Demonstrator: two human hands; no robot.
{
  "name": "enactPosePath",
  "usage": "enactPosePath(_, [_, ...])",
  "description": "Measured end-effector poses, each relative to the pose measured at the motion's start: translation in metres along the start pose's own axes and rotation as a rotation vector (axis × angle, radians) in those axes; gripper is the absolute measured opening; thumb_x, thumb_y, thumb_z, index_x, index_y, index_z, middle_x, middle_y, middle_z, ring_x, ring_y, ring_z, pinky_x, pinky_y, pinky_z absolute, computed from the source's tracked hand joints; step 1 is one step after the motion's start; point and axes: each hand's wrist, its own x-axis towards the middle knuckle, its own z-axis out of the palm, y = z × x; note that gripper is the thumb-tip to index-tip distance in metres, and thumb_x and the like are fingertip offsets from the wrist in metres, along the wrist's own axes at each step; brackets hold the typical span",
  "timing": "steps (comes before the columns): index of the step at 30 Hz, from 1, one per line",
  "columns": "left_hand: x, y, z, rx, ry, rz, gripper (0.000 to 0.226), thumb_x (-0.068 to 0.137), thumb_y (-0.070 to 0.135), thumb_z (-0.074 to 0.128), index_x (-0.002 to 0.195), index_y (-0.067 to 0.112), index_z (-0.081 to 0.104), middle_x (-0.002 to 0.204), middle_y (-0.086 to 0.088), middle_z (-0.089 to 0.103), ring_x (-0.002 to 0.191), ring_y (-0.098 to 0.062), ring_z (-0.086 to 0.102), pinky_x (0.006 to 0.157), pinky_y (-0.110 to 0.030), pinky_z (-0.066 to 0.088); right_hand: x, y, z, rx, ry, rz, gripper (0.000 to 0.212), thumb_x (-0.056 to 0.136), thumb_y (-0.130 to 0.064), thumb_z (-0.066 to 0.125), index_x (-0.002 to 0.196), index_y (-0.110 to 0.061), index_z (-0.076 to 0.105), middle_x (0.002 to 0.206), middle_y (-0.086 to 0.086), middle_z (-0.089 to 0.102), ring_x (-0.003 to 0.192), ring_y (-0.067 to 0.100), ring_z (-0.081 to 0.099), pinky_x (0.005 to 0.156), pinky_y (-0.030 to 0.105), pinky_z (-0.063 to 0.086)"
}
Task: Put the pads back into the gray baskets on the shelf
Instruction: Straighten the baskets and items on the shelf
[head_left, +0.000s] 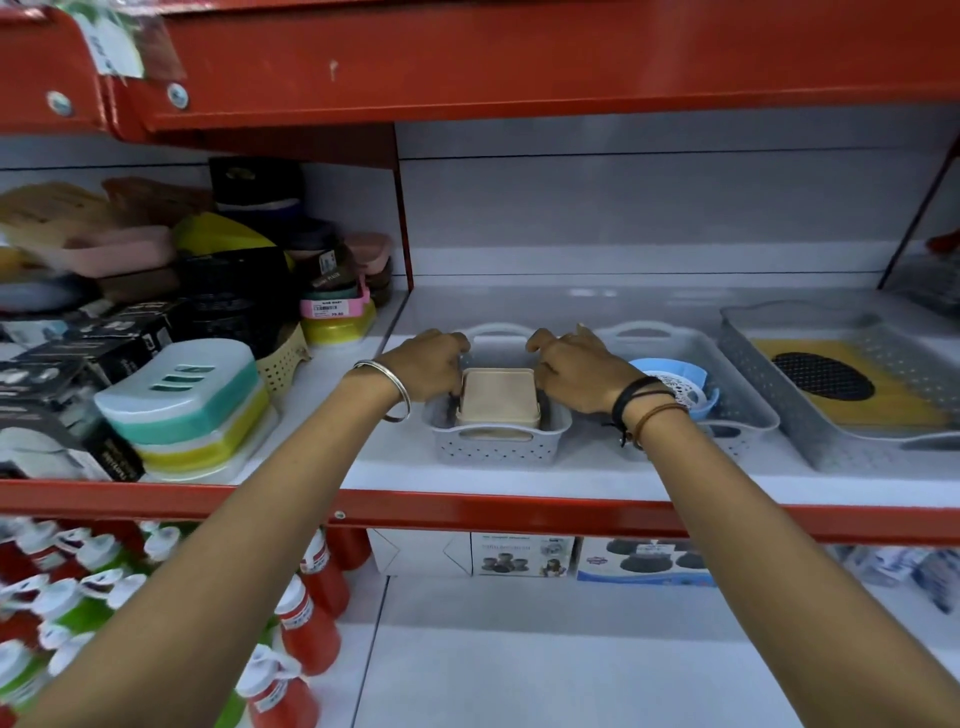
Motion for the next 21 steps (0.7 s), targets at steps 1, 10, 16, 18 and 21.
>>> enactPosePath(1, [0.002,0.001,0.001,0.010,0.009,-0.003,0.045,0.075,0.006,0.060,0.120,0.003,0.056,0.111,-0.022,0.067,0.106,-0.037,0.059,0.096,-0.043,0.048,0.001,-0.001,0.001,0.002,-0.005,-0.003,0.039,0.092,-0.012,0.033,0.130,-0.004,0.039,0.115,0.021,0.064,0.119,0.032,0.050,0.120,0.040,0.005])
enactPosePath(10, [0.002,0.008,-0.001,0.022,0.035,-0.042,0.041,0.071,0.004,0.064,0.111,-0.003,0.059,0.114,-0.025,0.063,0.102,-0.040,0.058,0.089,-0.045,0.052,-0.002,-0.006,0.001,0.021,0.030,-0.005,0.040,0.093,-0.009,0.033,0.132,-0.004,0.038,0.118,0.024,0.061,0.124,0.036,0.043,0.118,0.036,0.010])
enactPosePath(16, [-0.009,0.022,-0.005,0.165,0.059,-0.060,0.037,0.081,0.010,0.053,0.117,0.001,0.053,0.113,-0.025,0.062,0.101,-0.040,0.057,0.087,-0.041,0.048,-0.006,-0.003,-0.003,0.112,0.019,-0.004,0.039,0.090,-0.011,0.038,0.128,-0.008,0.043,0.119,0.022,0.061,0.116,0.036,0.049,0.103,0.038,0.036])
enactPosePath(18, [-0.015,0.027,-0.008,0.242,0.131,-0.062,0.041,0.084,0.010,0.049,0.125,0.004,0.047,0.115,-0.025,0.060,0.107,-0.041,0.055,0.091,-0.041,0.045,-0.014,0.003,-0.009,0.150,0.100,-0.027,0.037,0.089,-0.013,0.042,0.126,-0.012,0.046,0.116,0.017,0.064,0.107,0.035,0.056,0.092,0.039,0.047])
enactPosePath(21, [-0.031,0.039,-0.014,0.200,0.152,-0.025,0.044,0.088,0.014,0.042,0.132,0.015,0.042,0.118,-0.020,0.061,0.107,-0.037,0.056,0.091,-0.039,0.048,-0.037,0.017,-0.026,0.233,0.193,0.012,0.033,0.092,-0.017,0.044,0.124,-0.015,0.049,0.123,0.006,0.062,0.104,0.031,0.059,0.092,0.039,0.049])
